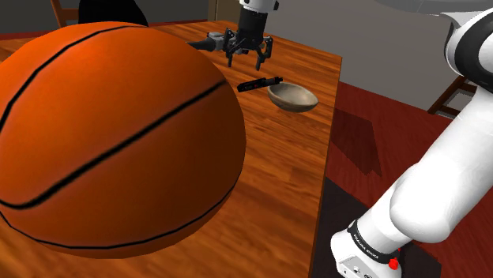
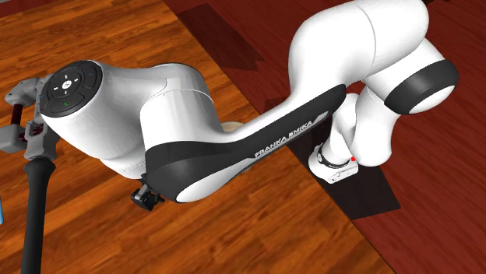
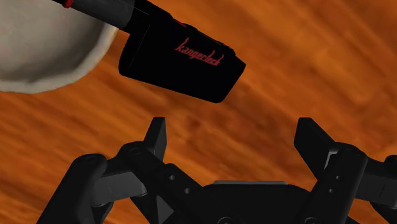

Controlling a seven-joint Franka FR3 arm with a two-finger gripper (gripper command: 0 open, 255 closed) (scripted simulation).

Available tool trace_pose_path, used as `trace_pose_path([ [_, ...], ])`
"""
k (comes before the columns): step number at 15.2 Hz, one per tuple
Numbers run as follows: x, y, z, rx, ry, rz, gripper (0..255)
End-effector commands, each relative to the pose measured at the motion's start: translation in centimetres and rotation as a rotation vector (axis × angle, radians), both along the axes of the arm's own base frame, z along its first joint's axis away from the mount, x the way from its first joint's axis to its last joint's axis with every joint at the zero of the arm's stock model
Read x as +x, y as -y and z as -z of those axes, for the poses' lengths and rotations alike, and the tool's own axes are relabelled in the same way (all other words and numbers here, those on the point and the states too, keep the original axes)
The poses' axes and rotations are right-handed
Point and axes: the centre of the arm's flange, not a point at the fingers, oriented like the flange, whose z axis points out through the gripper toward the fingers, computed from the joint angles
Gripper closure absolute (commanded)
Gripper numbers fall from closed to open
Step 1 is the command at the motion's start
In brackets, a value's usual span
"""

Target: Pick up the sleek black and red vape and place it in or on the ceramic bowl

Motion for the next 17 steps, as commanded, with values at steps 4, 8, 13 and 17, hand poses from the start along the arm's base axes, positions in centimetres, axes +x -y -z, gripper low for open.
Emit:
trace_pose_path([
  [4, 0.0, 0.0, 0.0, 0.0, 0.0, 0.0, 255],
  [8, 0.0, 0.0, 0.0, 0.0, 0.0, 0.0, 255],
  [13, 0.0, 0.0, 0.0, 0.0, 0.0, 0.0, 255],
  [17, -3.9, 1.4, -1.0, 0.053, 0.016, -0.369, 0],
])
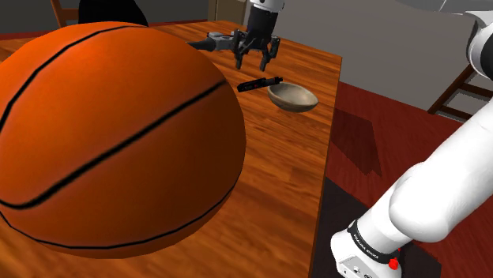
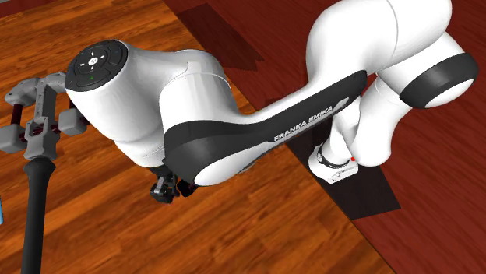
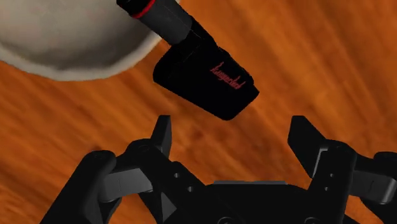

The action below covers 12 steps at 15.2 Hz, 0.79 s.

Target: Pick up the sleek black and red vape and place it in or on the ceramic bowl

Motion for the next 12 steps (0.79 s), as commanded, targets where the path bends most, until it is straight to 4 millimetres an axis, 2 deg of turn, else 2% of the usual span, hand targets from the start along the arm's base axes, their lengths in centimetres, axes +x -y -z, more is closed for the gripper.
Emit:
trace_pose_path([
  [1, -2.4, 1.1, -0.5, 0.035, 0.014, -0.266, 0],
  [3, -4.3, 3.1, -1.0, 0.07, 0.025, -0.512, 0],
  [4, -4.5, 3.3, -1.0, 0.073, 0.026, -0.53, 0],
  [11, -4.5, 2.8, 2.9, 0.073, 0.026, -0.53, 0],
  [12, -4.5, 2.8, 2.9, 0.073, 0.026, -0.53, 0],
])
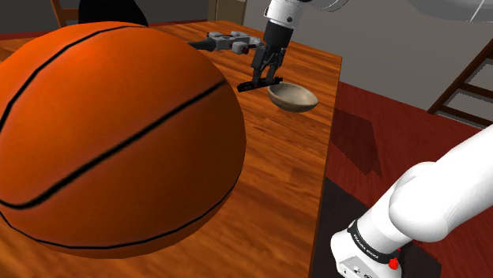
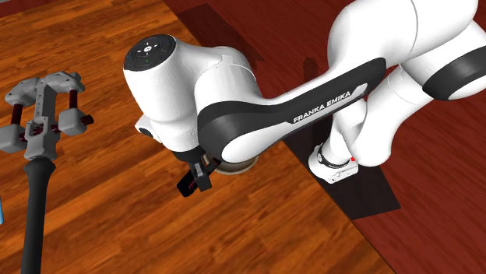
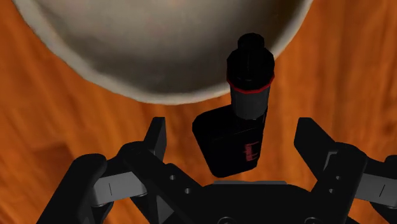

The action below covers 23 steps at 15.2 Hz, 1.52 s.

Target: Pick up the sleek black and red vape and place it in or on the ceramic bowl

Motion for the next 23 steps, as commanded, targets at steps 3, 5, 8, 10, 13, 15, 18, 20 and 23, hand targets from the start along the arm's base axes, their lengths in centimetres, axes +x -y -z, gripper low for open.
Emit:
trace_pose_path([
  [3, 0.0, 0.0, 0.3, 0.0, 0.001, 0.0, 0],
  [5, 0.0, 0.0, 0.3, 0.0, 0.001, 0.0, 0],
  [8, 0.0, 0.0, 0.3, 0.0, 0.001, 0.0, 255],
  [10, 0.0, 0.0, 0.3, 0.0, 0.001, 0.0, 255],
  [13, 0.0, 0.0, 0.3, 0.0, 0.001, 0.0, 255],
  [15, 0.0, 0.0, 0.3, 0.0, 0.001, 0.0, 255],
  [18, 0.0, 0.0, -0.2, 0.0, 0.001, 0.0, 255],
  [20, 0.0, 0.0, -1.2, 0.0, 0.001, 0.0, 255],
  [23, 0.0, 0.0, -2.8, 0.0, 0.001, 0.0, 255],
])
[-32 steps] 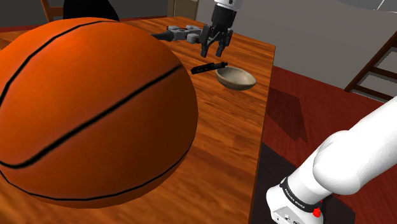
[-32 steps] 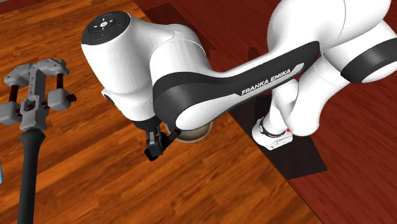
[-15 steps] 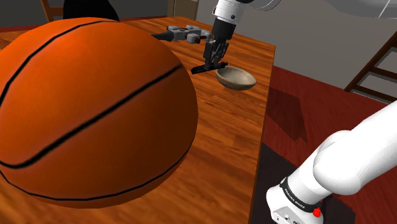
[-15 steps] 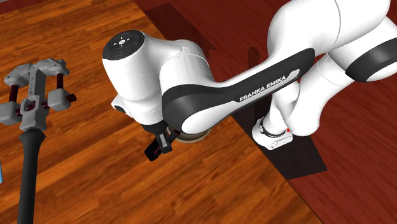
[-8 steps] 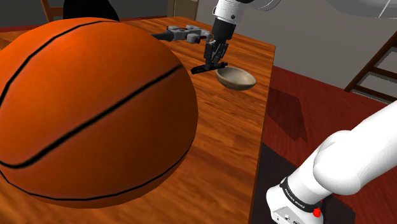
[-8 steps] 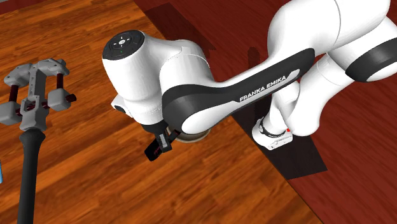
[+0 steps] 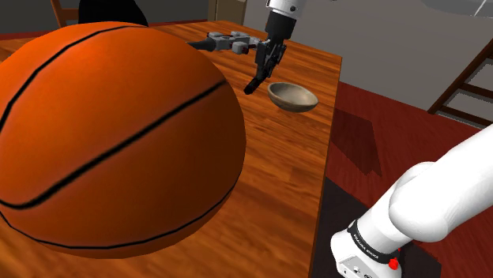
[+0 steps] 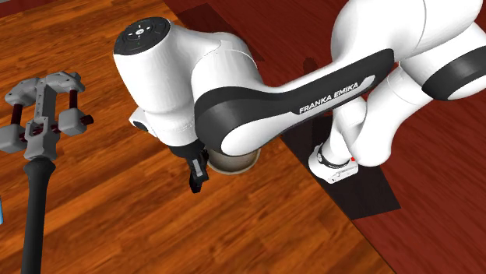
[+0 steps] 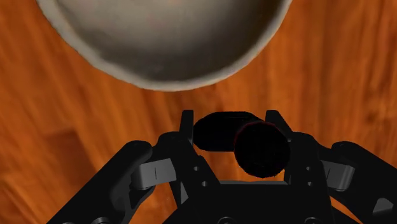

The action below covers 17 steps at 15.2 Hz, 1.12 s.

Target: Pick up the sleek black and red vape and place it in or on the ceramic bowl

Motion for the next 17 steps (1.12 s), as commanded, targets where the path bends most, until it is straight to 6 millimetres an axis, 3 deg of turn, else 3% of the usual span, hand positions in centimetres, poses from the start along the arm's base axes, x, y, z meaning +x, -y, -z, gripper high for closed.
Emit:
trace_pose_path([
  [1, 0.0, 0.0, -1.0, 0.0, 0.0, 0.0, 255],
  [17, 0.0, 0.0, -9.4, 0.0, 0.0, 0.0, 255],
])
